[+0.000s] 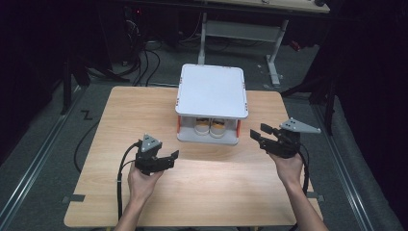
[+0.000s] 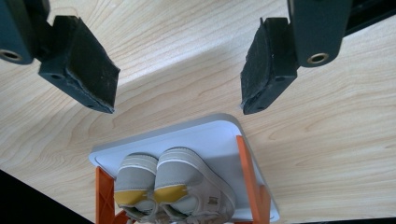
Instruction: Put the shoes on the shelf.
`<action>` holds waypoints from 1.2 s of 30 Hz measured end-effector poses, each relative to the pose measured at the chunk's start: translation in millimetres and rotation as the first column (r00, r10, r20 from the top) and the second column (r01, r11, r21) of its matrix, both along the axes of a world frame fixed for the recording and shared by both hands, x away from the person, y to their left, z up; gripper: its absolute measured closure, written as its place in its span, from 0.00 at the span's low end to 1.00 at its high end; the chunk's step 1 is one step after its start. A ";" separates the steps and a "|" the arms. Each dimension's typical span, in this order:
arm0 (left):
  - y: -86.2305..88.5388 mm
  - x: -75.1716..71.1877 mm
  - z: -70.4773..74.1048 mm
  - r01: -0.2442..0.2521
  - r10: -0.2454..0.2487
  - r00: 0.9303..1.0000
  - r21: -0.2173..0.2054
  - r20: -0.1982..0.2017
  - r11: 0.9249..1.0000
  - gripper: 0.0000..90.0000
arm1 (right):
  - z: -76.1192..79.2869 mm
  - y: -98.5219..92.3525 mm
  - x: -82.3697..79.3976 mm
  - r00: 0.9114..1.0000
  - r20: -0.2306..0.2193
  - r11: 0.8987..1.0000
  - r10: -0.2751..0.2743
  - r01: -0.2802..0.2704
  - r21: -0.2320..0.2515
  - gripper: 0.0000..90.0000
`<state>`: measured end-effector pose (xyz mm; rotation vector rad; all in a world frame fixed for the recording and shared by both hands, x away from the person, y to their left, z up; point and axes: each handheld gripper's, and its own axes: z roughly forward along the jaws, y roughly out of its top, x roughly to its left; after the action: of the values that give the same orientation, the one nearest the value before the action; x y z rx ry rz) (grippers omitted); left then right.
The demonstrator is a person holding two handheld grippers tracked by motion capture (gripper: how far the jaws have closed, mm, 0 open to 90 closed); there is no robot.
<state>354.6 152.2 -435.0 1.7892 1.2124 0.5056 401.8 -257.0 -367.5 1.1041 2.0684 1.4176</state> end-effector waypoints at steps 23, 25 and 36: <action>14.9 -15.7 -35.5 -0.061 0.065 0.997 0.083 -0.044 0.995 0.28 | -89.7 -37.6 -37.3 0.978 -0.132 0.986 -0.160 0.152 -0.068 0.52; 16.0 -15.7 -40.4 -0.076 0.081 0.995 0.095 -0.052 0.993 0.28 | -96.7 -39.7 -36.2 0.972 -0.157 0.984 -0.173 0.163 -0.073 0.51; 24.2 -10.0 -62.4 -0.120 0.135 0.985 0.133 -0.110 0.984 0.28 | -122.9 -48.4 -30.1 0.946 -0.206 0.962 -0.249 0.216 -0.168 0.50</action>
<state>344.5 176.4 -497.4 1.8777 1.4112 0.5667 371.8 -305.4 -490.4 1.4502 2.0687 1.0544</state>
